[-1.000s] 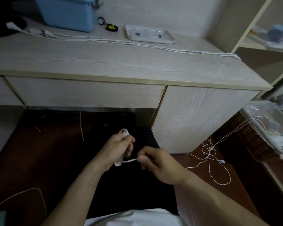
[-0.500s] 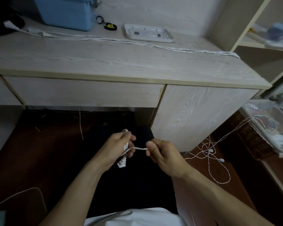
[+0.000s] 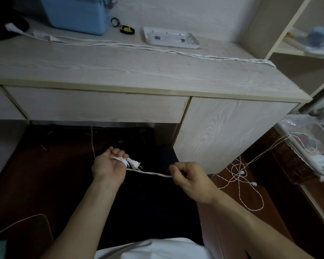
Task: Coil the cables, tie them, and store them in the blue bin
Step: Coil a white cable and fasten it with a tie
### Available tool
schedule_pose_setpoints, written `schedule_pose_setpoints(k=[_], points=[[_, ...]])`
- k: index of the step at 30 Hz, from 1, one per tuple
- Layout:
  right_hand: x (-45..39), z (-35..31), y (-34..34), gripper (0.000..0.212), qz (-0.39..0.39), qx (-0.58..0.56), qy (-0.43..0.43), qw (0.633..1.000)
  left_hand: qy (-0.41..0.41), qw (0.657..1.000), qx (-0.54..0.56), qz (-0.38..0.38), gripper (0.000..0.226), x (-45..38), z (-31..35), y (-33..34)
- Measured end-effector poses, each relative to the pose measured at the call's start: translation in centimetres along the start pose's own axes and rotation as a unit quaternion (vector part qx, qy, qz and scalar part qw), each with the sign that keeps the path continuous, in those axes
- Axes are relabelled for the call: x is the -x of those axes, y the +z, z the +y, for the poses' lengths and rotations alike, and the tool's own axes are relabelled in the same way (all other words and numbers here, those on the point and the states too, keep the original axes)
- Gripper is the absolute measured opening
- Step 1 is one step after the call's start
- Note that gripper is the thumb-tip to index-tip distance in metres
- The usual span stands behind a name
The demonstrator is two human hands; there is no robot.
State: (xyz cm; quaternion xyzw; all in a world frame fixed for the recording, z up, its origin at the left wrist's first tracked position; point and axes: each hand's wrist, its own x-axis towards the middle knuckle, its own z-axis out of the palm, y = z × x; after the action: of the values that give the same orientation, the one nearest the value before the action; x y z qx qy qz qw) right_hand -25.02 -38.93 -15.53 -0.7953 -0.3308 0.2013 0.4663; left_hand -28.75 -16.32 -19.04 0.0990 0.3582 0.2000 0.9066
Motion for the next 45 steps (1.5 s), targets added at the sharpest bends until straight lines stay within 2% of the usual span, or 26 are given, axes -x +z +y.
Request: schedule_pose_setpoints(k=[3, 9, 13, 20, 23, 25, 29, 33, 35, 37, 39, 41, 43, 45], points=[[-0.2, 0.5, 0.2, 0.049, 0.016, 0.009, 0.012, 1.0, -0.003, 1.0, -0.015, -0.01, 0.032, 0.5, -0.2, 0.2], [-0.4, 0.8, -0.9, 0.052, 0.122, 0.038, 0.039, 0.991, -0.07, 0.994, 0.067, -0.048, 0.035, 1.0, 0.8, 0.3], [-0.6, 0.9, -1.1, 0.047, 0.165, 0.063, 0.079, 0.981, -0.11, 0.992, 0.005, -0.063, 0.034, 1.4, 1.5, 0.1], [-0.8, 1.1, -1.4, 0.049, 0.176, 0.102, 0.109, 0.973, -0.105, 0.993, -0.026, -0.056, 0.035, 1.3, 2.1, -0.2], [-0.9, 0.9, -2.0, 0.047, 0.226, 0.067, 0.133, 0.963, -0.096, 0.985, -0.127, -0.066, 0.038, 1.1, 2.7, -0.2], [-1.1, 1.0, -3.0, 0.046, 0.264, 0.018, 0.152, 0.952, -0.114, 0.961, -0.234, -0.094, 0.041, 1.3, 3.4, -0.1], [-1.2, 2.4, -4.4, 0.054, 0.326, -0.084, 0.186, 0.923, -0.146, 0.877, -0.439, -0.13, 0.043, 2.2, 4.0, 0.2], [-1.5, 2.8, -4.6, 0.05, 0.383, -0.218, 0.198, 0.876, -0.144, 0.805, -0.555, -0.151, 0.044, 2.7, 2.9, 0.3], [-1.4, 2.9, -4.8, 0.049, 0.397, -0.238, 0.198, 0.864, -0.152, 0.792, -0.568, -0.164, 0.045, 2.8, 2.5, 0.4], [-1.3, 3.2, -4.9, 0.049, 0.387, -0.248, 0.207, 0.864, -0.155, 0.821, -0.521, -0.175, 0.044, 2.9, 2.4, 0.5], [-1.1, 3.6, -4.8, 0.049, 0.352, -0.246, 0.216, 0.877, -0.149, 0.877, -0.418, -0.184, 0.043, 2.8, 2.3, 0.8], [-1.2, 3.6, -4.6, 0.049, 0.286, -0.205, 0.23, 0.907, -0.139, 0.931, -0.276, -0.195, 0.04, 2.7, 2.2, 1.2], [-1.2, 3.3, -4.2, 0.048, 0.158, -0.106, 0.254, 0.948, -0.122, 0.964, -0.126, -0.202, 0.035, 2.4, 2.2, 1.3], [-0.8, 2.8, -3.6, 0.041, -0.006, -0.052, 0.247, 0.968, -0.09, 0.979, -0.007, -0.185, 0.039, 1.9, 2.2, 1.2]])
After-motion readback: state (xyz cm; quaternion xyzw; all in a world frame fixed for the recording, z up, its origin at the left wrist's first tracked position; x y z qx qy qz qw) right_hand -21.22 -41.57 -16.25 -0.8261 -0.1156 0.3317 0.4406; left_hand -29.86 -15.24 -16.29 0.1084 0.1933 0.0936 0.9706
